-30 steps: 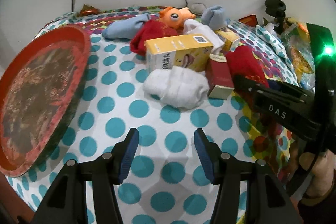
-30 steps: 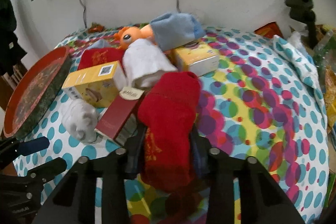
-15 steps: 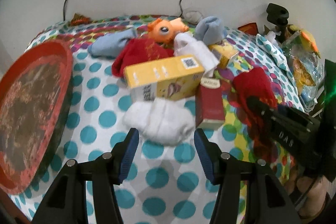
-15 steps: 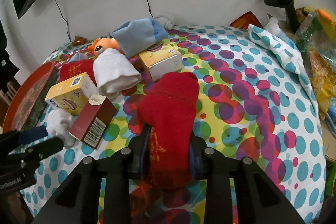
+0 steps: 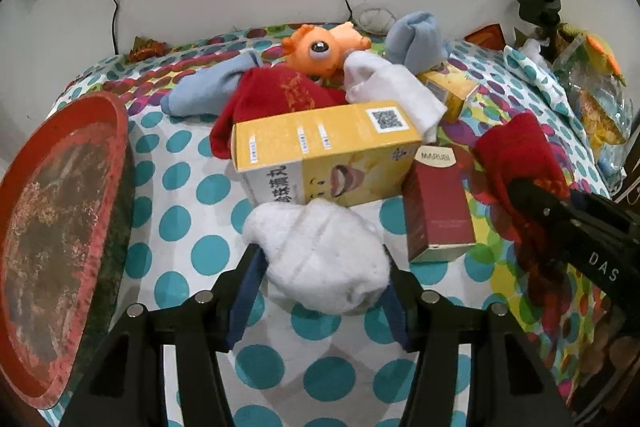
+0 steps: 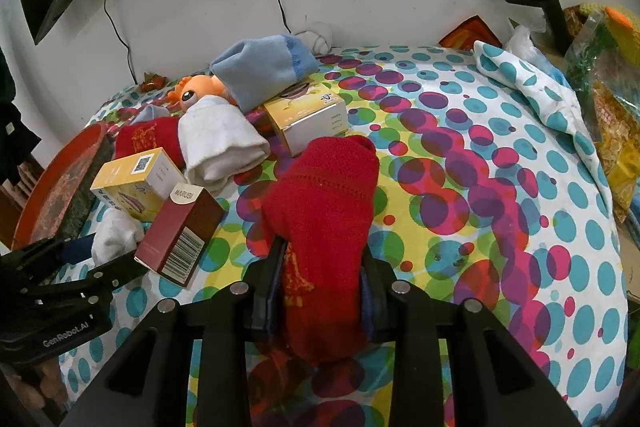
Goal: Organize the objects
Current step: 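Grasp the white sock with the left gripper and lift it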
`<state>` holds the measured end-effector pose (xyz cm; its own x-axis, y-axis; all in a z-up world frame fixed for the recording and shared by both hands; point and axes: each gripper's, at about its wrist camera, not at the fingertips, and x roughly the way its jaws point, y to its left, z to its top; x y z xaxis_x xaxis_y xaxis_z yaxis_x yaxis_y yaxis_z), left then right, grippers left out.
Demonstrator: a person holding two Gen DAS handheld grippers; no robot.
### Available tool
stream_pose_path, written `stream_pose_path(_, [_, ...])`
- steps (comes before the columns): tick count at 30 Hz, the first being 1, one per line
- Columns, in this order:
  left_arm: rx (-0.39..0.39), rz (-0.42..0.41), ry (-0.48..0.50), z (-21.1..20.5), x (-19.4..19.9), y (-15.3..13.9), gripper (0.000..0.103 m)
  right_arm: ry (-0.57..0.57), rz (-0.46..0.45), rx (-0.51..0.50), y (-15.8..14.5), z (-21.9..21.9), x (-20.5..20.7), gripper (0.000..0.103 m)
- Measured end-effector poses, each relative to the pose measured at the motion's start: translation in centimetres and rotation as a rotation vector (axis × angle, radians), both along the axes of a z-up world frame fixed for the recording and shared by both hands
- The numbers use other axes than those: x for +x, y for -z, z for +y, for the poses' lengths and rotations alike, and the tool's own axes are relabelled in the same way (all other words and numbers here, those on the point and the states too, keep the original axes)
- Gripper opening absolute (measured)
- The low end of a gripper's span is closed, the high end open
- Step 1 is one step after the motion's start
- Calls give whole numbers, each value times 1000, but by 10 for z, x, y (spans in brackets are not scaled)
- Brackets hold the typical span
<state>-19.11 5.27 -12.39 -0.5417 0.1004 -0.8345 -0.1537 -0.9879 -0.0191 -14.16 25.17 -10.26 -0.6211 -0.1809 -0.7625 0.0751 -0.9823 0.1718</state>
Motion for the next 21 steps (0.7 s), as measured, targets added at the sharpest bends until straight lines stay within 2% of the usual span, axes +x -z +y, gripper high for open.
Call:
stream_pose_path(5, [-2, 21, 5, 0, 1, 1, 56, 0, 1, 18, 0, -2, -1, 30])
stream_pose_path(7, [-4, 25, 5, 1, 1, 0, 52, -1, 1, 21, 0, -2, -1, 30])
stream_pose_path(9, [-3, 25, 2, 0, 2, -1, 44, -2, 1, 27, 0, -3, -1, 30])
stream_pose_path(12, [-6, 20, -1, -2, 3, -1, 40, -1, 1, 32, 0, -3, -1, 30])
stream_pose_path(21, [-24, 34, 24, -1, 20, -10, 40, -1, 2, 31, 0, -4, -1, 30])
